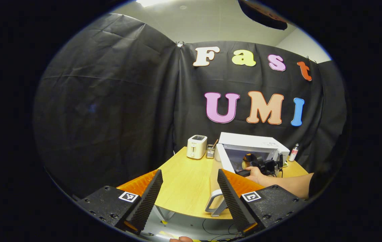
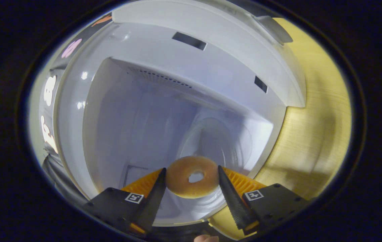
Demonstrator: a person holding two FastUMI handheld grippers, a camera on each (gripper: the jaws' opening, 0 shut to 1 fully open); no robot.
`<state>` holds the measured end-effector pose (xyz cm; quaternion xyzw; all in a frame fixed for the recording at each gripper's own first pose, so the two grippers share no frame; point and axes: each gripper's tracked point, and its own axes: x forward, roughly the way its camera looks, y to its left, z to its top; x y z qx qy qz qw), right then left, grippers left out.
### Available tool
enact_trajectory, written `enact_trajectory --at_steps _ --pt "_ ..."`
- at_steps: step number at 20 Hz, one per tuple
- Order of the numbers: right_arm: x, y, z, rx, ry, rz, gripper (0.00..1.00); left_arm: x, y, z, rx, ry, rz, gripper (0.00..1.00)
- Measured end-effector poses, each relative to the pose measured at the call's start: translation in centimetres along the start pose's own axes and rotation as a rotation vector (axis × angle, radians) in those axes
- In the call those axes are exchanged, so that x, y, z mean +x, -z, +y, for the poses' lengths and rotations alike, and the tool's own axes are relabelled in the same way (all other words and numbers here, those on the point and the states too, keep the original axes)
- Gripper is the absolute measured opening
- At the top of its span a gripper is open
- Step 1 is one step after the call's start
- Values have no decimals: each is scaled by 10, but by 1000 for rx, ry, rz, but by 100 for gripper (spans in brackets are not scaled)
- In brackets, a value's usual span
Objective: Open the microwave oven with the left hand, put the food in, and close the microwave oven.
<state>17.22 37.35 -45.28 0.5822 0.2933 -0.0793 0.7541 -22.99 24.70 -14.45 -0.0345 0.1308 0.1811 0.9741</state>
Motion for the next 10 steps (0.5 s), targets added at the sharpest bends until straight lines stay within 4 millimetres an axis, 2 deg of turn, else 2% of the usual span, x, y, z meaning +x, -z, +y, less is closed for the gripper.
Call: enact_trajectory --at_steps 1,2,3,4,5,6,7,8,9,10 --pt "0 0 -2 0 13 -2 87 0 -1 -1 -2 2 -2 96" --pt "-1 -1 -3 7 23 -2 94 0 -1 -2 -4 7 1 94" --pt "-1 -2 -4 15 28 -3 94 0 -1 -3 -6 10 -1 94" --pt "-2 -3 -4 16 28 -3 90 0 -1 -3 -9 12 -5 95" --pt "-2 -3 -4 1 27 -8 90 1 -1 -3 -12 14 -2 93" --pt "-4 -8 -4 -46 22 -38 95 0 0 -4 -16 15 -1 93" --pt "-6 -14 -5 -114 23 -76 90 -1 0 -4 -17 14 1 95" --pt "-5 -18 -3 -185 13 -105 96 -1 1 -3 -17 13 4 95" --pt "-5 -16 2 -264 -9 -119 97 -2 3 -2 -16 10 8 95" --pt "-6 -14 5 -331 -19 -119 89 -3 3 0 -18 7 10 93"
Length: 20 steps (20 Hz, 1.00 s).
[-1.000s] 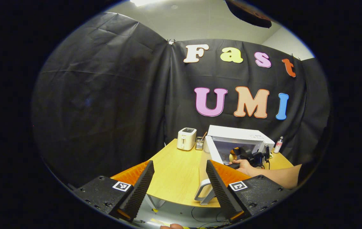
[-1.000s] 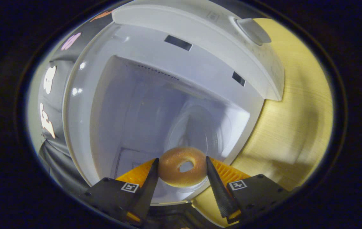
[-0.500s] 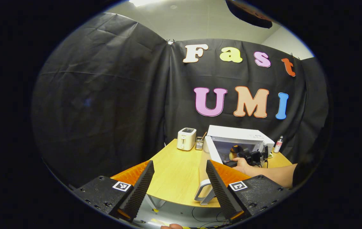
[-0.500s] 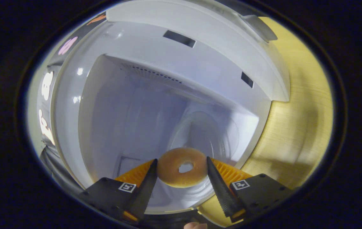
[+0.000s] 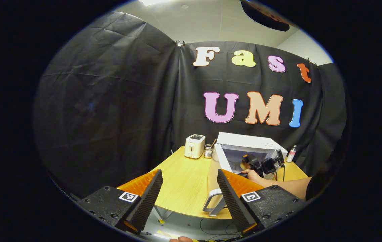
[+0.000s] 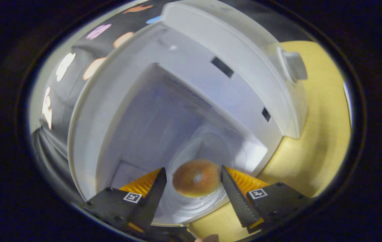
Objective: Open the microwave oven with the left hand, put the food in, and close the microwave oven.
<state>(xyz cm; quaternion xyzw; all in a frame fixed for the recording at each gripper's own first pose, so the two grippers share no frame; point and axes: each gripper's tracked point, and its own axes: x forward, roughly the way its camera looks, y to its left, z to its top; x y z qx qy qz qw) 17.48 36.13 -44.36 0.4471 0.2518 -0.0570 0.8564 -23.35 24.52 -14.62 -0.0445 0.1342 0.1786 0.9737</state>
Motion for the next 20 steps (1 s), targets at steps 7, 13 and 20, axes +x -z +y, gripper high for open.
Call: enact_trajectory --at_steps 7,13,20 --pt "-15 -4 14 -312 -85 -42 89 -3 4 3 -17 -13 7 95" --pt "-89 -7 13 -637 -260 -32 90 8 -3 -4 0 26 -14 95" --pt "-193 -81 25 -834 -416 -23 92 24 5 -20 -28 96 5 96"
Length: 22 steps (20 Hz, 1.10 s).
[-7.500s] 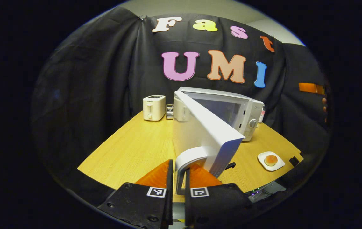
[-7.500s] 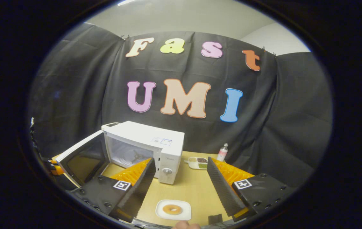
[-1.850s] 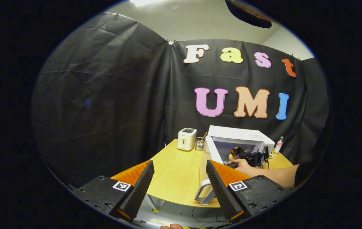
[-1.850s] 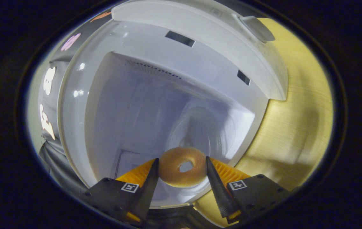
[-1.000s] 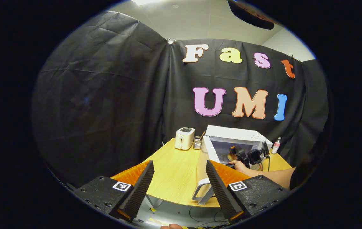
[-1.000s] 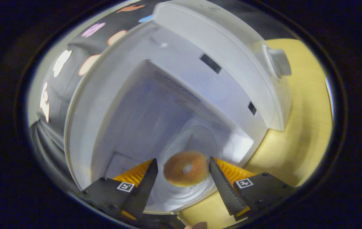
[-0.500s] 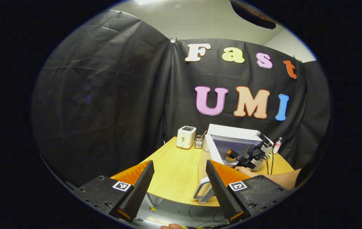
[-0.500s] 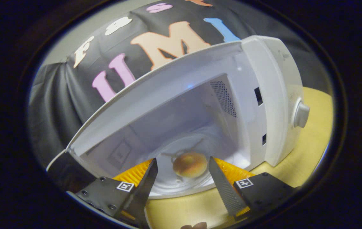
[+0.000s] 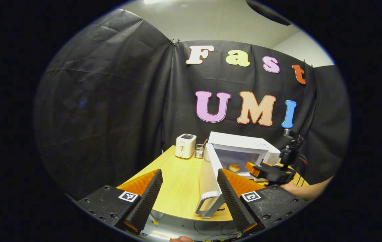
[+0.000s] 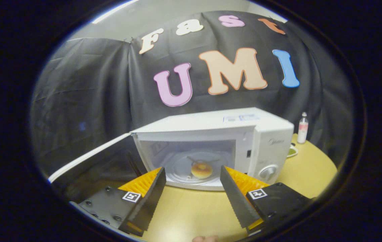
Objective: Open the microwave oven with the left hand, put the food in, and close the microwave oven.
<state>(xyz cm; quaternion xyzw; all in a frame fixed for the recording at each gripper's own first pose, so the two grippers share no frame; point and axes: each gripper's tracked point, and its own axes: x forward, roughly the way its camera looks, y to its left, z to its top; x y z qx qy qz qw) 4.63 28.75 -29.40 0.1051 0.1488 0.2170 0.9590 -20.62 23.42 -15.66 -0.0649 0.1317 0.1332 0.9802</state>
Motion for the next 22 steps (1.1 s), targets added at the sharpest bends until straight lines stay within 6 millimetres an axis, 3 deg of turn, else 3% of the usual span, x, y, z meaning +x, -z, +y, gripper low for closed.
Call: enact_trajectory --at_steps 3,5,8,9,10,11,13,14,15,16,18,19,20,21,22 --pt "-30 -50 -29 -53 7 0 91 7 9 4 -4 10 18 96" --pt "-51 -100 -52 -120 37 -70 91 13 15 6 -3 18 31 96" --pt "-84 -151 -72 -178 64 -144 91 27 33 8 -40 21 74 96" --pt "-97 -163 -78 -171 72 -162 92 33 38 10 -57 19 88 93" --pt "-108 -174 -86 -157 82 -178 99 38 43 12 -67 14 98 96" --pt "-119 -182 -92 -150 78 -194 99 43 48 17 -72 2 107 92" --pt "-135 -195 -112 -172 103 -228 99 53 58 20 -92 -8 134 95" --pt "-143 -198 -121 -181 116 -229 91 56 67 22 -105 -11 155 91" --pt "-149 -201 -128 -178 122 -229 99 59 76 22 -119 -7 178 89" --pt "-154 -206 -130 -172 125 -237 99 61 87 21 -147 2 214 93" --pt "-166 -216 -137 -168 135 -271 99 65 110 22 -222 -17 284 51" --pt "-172 -219 -142 -168 143 -270 95 66 124 38 -227 -107 317 29" --pt "-175 -219 -143 -169 140 -267 99 72 140 47 -223 -163 354 8" --pt "-179 -219 -145 -177 140 -267 99 71 147 44 -237 -154 373 0" --pt "-181 -222 -150 -192 145 -267 99 71 151 30 -267 -113 378 1"
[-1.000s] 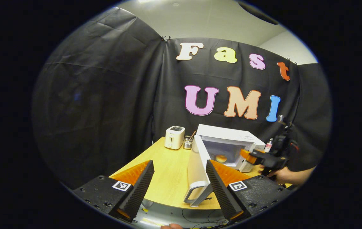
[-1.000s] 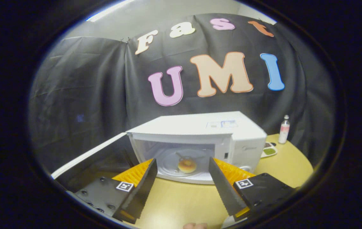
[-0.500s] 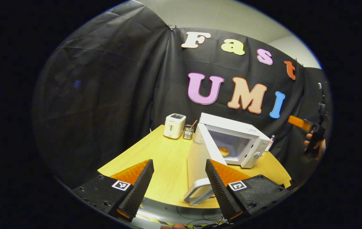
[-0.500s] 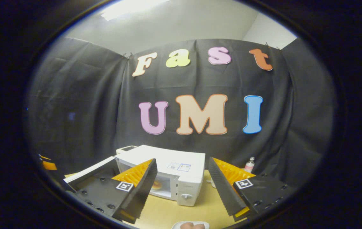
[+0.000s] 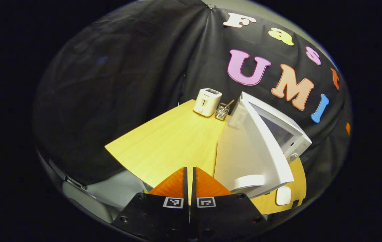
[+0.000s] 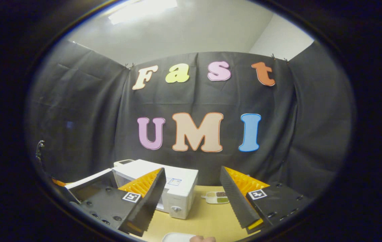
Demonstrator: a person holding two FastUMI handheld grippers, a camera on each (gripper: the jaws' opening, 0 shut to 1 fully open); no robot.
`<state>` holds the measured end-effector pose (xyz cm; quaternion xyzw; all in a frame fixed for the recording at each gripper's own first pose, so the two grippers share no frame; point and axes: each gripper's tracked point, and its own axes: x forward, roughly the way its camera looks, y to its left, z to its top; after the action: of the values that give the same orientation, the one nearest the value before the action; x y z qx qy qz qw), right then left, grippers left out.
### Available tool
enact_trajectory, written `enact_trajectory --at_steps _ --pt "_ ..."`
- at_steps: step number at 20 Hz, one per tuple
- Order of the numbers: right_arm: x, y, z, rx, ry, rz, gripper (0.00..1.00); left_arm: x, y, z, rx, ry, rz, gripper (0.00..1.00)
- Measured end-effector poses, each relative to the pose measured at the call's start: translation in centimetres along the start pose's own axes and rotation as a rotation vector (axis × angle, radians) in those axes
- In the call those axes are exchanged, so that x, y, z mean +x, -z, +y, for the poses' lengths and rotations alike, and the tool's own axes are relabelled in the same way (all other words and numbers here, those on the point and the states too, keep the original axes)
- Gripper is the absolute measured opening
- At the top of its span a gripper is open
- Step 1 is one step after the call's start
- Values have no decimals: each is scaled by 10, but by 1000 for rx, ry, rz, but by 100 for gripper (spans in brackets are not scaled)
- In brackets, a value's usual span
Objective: Open the microwave oven with the left hand, put the food in, and close the microwave oven.
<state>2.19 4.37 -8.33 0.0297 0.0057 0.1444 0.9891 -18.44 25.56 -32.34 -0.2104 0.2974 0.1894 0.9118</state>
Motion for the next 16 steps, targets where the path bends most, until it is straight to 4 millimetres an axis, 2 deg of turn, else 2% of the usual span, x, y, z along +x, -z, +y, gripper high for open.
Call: enact_trajectory --at_steps 2,3,4,5,7,8,9,10,11,16 --pt "0 1 -11 -17 8 11 99 7 9 -19 -11 20 19 0" --pt "0 -1 -13 -13 8 13 92 12 15 -22 13 4 29 1" --pt "0 -4 -16 -9 11 10 92 13 15 -26 42 -1 29 1" --pt "-1 -7 -19 -5 16 3 99 15 18 -31 54 13 35 1" --pt "-3 -7 -26 -1 21 -1 99 17 24 -55 46 66 55 2" --pt "-5 -7 -28 2 21 -2 92 17 27 -65 49 84 68 1" --pt "-6 -8 -31 6 23 -4 92 20 31 -74 61 94 76 0" --pt "-6 -9 -34 8 26 -8 99 23 35 -83 76 103 81 1" --pt "-7 -10 -36 11 29 -11 92 25 37 -92 87 117 85 1" --pt "-7 -11 -55 -20 37 -5 91 44 41 -141 104 167 78 0"
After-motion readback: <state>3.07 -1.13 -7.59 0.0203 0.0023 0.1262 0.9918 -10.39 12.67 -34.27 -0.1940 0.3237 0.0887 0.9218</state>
